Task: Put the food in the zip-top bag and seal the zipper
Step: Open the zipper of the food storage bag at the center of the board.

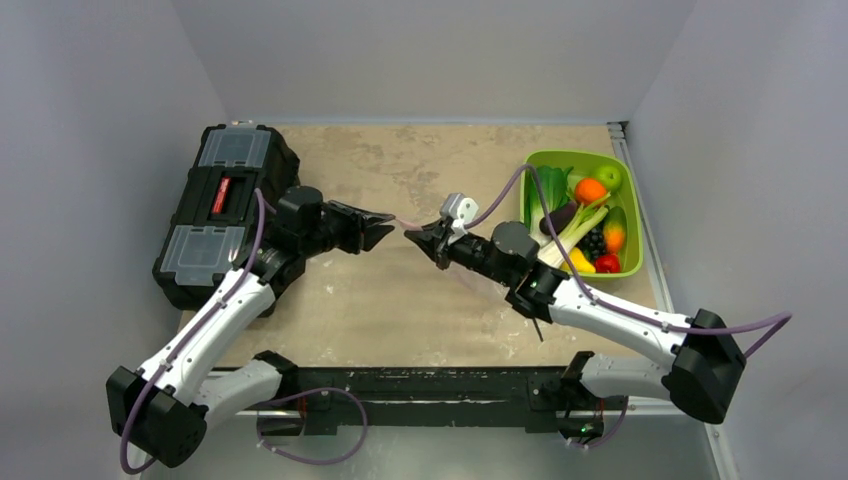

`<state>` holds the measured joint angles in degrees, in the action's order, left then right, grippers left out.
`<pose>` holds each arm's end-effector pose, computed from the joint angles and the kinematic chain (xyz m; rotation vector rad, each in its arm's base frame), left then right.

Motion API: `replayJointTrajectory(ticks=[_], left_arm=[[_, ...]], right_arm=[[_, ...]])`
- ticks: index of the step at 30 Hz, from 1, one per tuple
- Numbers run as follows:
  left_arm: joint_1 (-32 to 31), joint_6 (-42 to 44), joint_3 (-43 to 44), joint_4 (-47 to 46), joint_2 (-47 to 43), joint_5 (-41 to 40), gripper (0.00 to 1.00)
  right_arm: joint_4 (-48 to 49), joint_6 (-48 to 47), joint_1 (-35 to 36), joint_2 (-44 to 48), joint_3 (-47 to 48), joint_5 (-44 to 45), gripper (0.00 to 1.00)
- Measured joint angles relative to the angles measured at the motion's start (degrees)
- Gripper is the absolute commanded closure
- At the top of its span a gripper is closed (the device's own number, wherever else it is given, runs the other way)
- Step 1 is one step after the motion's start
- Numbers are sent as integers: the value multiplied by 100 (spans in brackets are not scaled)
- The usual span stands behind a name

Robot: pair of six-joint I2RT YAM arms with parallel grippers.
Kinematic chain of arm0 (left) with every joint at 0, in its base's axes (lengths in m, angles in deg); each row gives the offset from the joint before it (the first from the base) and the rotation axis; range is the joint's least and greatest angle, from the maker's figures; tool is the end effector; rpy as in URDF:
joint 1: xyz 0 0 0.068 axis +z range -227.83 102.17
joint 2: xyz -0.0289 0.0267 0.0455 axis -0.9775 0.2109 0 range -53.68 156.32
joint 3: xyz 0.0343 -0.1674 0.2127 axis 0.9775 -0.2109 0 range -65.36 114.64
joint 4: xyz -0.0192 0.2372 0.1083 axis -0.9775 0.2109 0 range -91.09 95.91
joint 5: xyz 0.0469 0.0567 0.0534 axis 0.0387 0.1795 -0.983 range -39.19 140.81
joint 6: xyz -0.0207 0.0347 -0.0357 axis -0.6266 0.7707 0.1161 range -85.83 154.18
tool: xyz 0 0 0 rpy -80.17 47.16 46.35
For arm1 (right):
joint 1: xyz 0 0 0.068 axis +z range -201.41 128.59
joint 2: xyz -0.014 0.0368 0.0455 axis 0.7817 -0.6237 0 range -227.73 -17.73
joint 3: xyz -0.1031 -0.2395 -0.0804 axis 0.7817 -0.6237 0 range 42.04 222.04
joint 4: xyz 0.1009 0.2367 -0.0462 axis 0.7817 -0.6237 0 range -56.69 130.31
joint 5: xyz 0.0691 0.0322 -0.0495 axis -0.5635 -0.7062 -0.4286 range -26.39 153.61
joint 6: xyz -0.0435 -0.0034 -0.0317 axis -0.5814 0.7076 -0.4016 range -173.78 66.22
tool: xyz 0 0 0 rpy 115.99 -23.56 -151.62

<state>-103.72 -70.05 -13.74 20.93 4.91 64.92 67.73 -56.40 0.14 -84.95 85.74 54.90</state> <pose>0.2011 -0.1073 0.3159 -1.4398 2.0566 -1.4682 0.1670 0.2189 0.3216 -0.8189 1.3237 0.7954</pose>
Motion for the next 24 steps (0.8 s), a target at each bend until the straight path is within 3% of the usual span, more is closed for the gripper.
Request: replayJointTrajectory(ticks=[4,7,11,12,15,17,24], left_arm=[[0,4,0,-9,13,57,77],[0,4,-118,-118,-17,61,91],[13,37,-595,-492,-140,-42,100],[28,98,-682,-568,-144,-72,100],[81,481,-732,-686,-142,-125,100],[153,940,-713,-717,-144,-249,100],[251,3816,455,651,-269,-1447,100]], right_arm=[[-46,-61,146,-42,0,37,100],[-66,-105,219,-68,24,59,100],[-186,-103,308,-144,35,146,100],[-232,-96,352,-173,35,181,96],[-350,48,455,-227,35,310,59],[-413,304,490,-227,59,389,44],[-1309,1460,518,-168,496,728,22]])
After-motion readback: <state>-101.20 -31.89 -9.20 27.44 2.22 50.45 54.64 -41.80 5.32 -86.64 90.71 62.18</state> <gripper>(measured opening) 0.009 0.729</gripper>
